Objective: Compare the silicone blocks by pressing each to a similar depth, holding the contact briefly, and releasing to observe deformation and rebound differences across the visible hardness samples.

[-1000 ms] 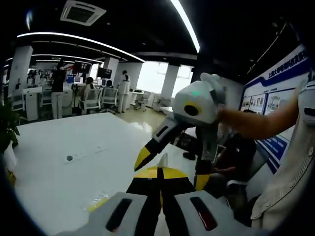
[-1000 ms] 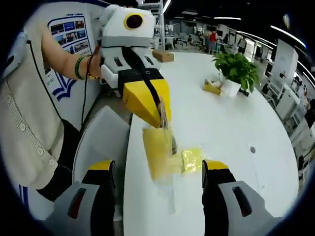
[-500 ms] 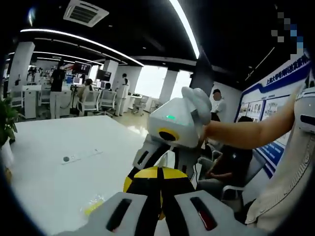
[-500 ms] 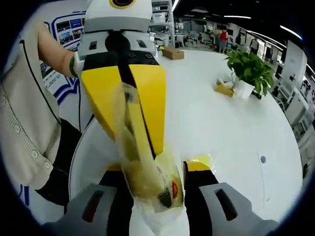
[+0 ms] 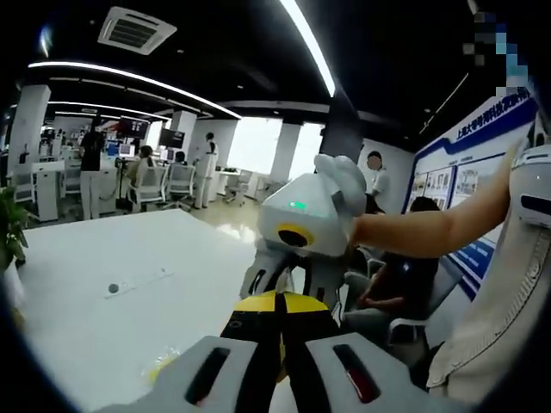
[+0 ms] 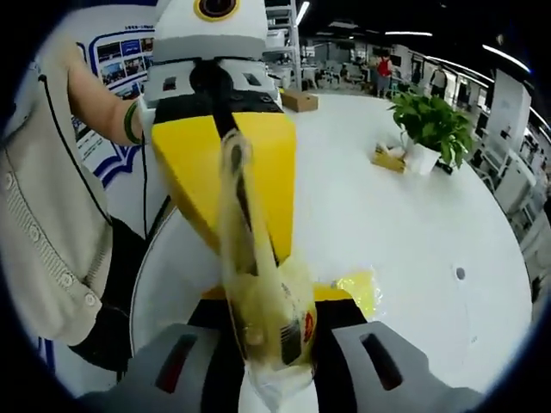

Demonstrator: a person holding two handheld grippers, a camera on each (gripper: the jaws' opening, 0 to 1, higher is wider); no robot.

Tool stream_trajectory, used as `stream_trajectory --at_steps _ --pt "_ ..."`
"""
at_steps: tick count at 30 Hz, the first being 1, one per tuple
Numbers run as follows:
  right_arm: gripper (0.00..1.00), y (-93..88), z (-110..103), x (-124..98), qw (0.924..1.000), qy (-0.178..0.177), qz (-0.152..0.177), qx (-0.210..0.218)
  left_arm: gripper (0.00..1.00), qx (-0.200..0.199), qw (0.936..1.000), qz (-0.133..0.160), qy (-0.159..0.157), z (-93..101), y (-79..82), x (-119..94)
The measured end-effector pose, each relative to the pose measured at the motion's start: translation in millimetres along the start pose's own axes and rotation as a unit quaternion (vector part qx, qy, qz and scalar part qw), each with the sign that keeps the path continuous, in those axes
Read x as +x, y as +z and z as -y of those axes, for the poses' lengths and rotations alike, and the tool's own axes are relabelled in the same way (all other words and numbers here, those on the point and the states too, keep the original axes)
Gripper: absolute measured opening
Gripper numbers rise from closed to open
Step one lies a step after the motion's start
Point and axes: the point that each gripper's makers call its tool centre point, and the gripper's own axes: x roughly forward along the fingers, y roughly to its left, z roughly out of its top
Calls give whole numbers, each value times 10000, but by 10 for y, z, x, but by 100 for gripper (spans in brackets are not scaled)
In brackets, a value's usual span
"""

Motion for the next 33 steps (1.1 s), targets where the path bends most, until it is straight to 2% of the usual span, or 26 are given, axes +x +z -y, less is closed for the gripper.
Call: stream_trajectory --at_steps 2,3,7,12,19,33 --pt "18 -15 -29 -9 10000 -27 -48 -59 0 46 10000 -14 -20 41 -9 0" --pt "17 -53 -55 -21 9998 4 -200 -3 0 69 10000 -23 -31 63 -18 2" --pt "13 -81 -109 -48 9994 -36 -310 -178 0 106 9999 -39 -87 137 -23 -4" --pt "11 -124 -170 -87 9986 35 -504 -156 0 168 9997 -89 -117 215 -31 -13" --pt "10 -99 -200 -100 9981 -135 -417 -438 0 306 9994 -121 -68 294 -23 -39" --pt "10 -29 -304 -85 9980 -96 -409 -471 0 440 9989 -133 45 376 -8 -143"
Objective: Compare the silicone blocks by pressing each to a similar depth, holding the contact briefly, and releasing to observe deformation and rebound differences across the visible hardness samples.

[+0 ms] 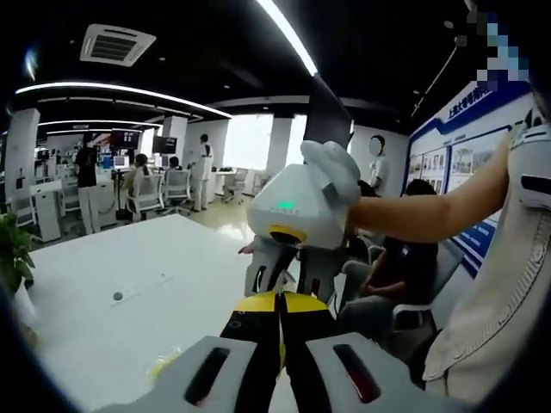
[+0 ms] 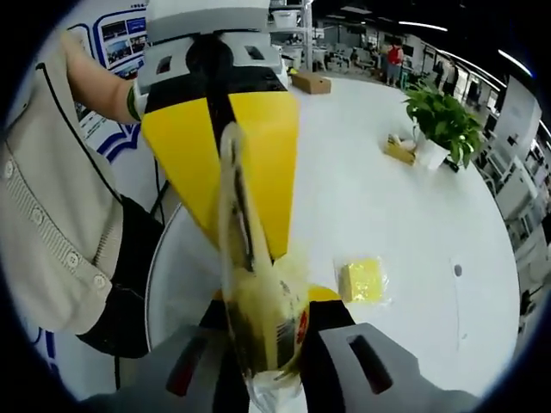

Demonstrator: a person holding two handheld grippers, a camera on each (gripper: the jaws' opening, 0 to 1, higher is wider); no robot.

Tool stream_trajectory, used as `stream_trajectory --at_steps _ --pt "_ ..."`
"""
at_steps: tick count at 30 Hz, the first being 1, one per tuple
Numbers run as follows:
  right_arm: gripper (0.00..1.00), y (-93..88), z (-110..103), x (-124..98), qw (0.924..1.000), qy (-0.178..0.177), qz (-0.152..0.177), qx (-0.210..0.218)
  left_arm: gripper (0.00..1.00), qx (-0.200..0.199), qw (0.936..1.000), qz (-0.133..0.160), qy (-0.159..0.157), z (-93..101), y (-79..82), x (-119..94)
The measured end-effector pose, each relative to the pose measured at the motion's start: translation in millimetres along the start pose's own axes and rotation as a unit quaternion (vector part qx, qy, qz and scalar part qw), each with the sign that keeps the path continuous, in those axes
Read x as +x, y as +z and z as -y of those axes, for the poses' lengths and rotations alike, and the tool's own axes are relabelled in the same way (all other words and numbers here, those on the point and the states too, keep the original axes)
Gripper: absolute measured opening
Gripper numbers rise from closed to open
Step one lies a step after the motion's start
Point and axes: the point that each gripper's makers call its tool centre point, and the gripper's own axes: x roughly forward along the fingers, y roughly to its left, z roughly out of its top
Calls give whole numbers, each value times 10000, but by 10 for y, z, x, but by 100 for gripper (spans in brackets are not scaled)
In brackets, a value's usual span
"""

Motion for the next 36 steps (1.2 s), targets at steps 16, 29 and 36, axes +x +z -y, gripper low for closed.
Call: stream_trajectory --at_steps 16,29,36 --pt "11 61 -31 15 9999 -47 23 -164 0 60 9999 22 96 -141 15 -139" --pt "12 24 -2 2 9999 -95 20 -140 0 110 9999 -1 93 -238 25 -112" --pt "12 -24 71 5 9999 -67 19 -101 0 157 9998 -59 97 -161 7 24"
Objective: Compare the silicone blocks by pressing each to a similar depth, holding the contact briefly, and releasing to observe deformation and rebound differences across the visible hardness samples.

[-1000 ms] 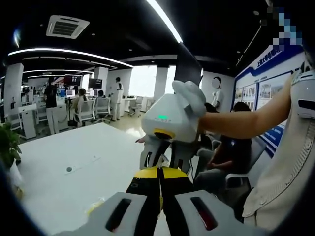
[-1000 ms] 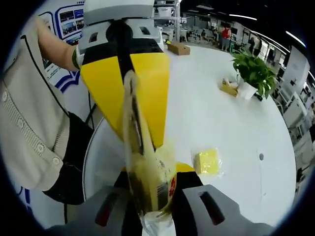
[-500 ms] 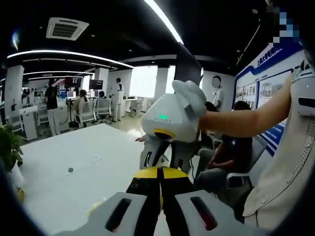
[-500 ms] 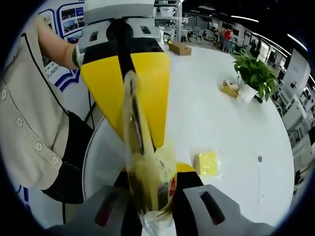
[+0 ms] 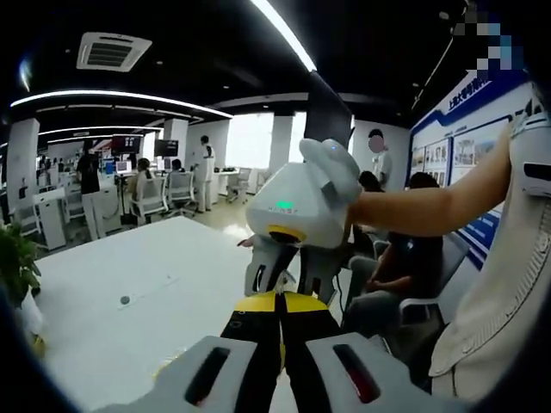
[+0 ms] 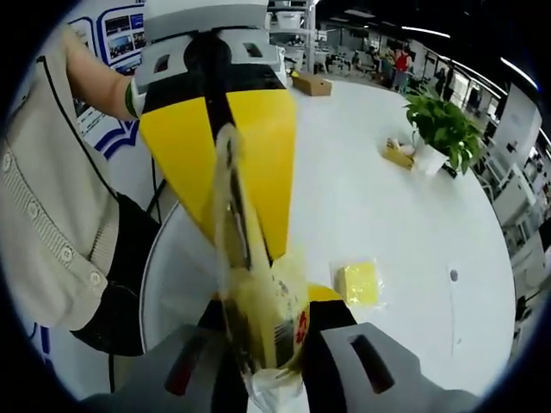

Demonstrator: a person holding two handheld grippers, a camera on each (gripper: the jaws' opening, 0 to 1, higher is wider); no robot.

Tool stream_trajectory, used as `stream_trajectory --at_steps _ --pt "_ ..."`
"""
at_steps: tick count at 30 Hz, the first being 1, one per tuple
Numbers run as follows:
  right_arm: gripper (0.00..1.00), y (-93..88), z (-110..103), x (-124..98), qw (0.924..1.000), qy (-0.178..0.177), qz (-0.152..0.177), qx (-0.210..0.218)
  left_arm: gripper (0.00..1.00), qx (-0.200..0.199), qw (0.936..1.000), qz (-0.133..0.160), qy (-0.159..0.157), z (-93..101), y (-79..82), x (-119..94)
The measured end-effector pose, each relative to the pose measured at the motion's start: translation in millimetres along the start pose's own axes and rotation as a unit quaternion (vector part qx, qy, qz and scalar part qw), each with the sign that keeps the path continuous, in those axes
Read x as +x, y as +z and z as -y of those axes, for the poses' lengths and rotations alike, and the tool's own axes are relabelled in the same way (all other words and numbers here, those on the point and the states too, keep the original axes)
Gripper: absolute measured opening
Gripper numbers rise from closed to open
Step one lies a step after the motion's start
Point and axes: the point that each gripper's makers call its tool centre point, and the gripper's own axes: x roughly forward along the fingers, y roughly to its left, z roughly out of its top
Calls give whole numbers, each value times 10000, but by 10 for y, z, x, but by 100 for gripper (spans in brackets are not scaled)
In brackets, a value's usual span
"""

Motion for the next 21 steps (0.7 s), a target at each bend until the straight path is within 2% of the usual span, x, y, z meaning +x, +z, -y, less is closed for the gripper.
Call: stream_trajectory --at_steps 8,17,21 --pt "15 -23 95 13 9997 35 53 227 0 -121 9999 39 67 -19 -11 67" --pt "20 -29 159 40 9998 -68 60 -157 0 -304 9995 55 49 -10 -22 114" --pt "21 -33 154 55 10000 9 55 -66 0 -300 9995 53 38 -28 -31 115"
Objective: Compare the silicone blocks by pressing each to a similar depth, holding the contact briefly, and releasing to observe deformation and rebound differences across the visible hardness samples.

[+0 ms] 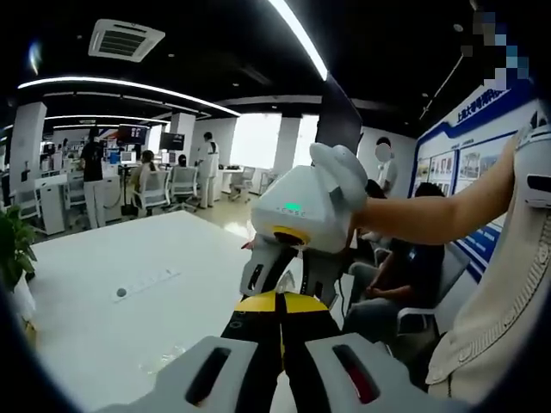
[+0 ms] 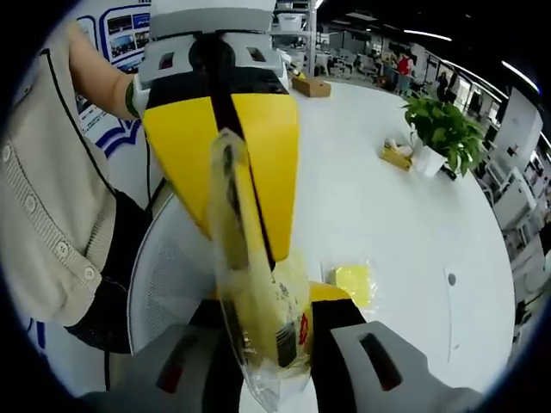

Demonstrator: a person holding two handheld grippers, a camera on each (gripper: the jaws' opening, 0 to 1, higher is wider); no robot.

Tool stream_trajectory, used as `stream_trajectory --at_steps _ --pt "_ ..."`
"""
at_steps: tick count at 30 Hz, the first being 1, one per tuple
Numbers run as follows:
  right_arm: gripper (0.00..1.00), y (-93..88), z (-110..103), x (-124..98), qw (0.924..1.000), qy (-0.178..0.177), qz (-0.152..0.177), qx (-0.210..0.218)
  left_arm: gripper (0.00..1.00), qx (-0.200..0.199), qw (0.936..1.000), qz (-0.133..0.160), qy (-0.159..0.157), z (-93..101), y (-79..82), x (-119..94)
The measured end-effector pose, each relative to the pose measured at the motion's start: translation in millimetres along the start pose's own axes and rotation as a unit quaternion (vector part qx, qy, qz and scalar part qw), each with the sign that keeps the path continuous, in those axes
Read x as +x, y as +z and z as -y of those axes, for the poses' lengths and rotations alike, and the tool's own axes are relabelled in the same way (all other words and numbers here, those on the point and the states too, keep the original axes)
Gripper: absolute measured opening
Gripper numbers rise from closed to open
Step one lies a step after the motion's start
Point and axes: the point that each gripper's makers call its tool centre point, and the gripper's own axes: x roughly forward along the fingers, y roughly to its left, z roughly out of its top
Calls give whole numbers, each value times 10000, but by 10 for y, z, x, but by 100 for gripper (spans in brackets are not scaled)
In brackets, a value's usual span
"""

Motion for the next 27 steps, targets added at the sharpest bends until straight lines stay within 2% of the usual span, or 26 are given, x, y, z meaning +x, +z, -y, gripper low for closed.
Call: stream_trajectory --at_steps 11,17,23,27 --pt "23 -14 58 32 10000 31 -19 -8 0 -87 10000 25 33 -163 -22 -36" --pt "27 -9 54 28 9998 138 45 118 0 -168 9998 65 73 -113 -29 -12" --pt "37 -8 103 -74 9987 -180 409 247 0 -463 9989 30 57 -109 -143 45" --pt "49 -73 137 -195 9951 -560 655 491 0 -583 9983 -7 72 -172 -232 87"
